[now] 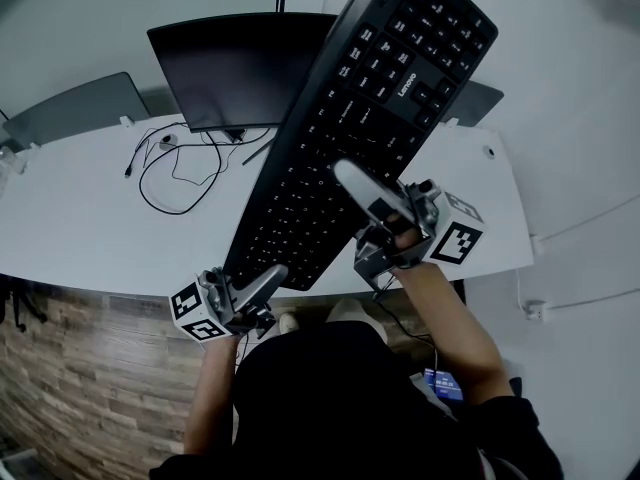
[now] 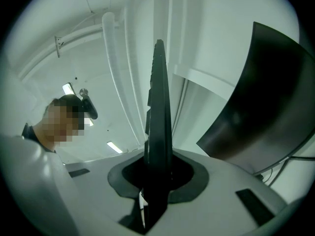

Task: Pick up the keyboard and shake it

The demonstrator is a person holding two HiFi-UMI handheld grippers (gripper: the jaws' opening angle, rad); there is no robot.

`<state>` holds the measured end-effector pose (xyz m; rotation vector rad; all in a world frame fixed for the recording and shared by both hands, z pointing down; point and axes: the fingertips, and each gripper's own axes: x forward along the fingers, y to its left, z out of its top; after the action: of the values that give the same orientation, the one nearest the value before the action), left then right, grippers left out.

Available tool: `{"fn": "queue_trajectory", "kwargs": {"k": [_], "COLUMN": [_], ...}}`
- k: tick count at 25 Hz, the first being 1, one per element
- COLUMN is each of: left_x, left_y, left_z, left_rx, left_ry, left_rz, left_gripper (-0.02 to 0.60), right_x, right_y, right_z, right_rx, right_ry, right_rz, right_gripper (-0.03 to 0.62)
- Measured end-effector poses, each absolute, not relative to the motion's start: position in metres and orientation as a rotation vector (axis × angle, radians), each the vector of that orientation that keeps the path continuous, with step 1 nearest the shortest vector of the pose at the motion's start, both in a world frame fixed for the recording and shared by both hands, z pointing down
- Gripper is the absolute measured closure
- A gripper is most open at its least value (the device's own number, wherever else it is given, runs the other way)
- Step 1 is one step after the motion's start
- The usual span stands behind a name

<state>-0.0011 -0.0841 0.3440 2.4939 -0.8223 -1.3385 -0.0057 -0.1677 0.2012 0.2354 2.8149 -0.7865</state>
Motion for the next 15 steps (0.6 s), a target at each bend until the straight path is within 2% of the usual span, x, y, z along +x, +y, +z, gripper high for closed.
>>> {"fn": "queue_trajectory", "kwargs": {"k": [15], "left_x": [-0.0035], "left_y": [-0.0754], "left_z": [0.3377], "left_rx": [2.457], "left_ry": [-0.779], "left_rz": [-1.365], "left_gripper": [0.482], "right_x": [-0.0048], "right_y": [-0.1686], "right_z": [0.202], "right_rx": [0.2], "right_ry": [2.78], "right_rz": [-0.871], "right_gripper": [0.508]}}
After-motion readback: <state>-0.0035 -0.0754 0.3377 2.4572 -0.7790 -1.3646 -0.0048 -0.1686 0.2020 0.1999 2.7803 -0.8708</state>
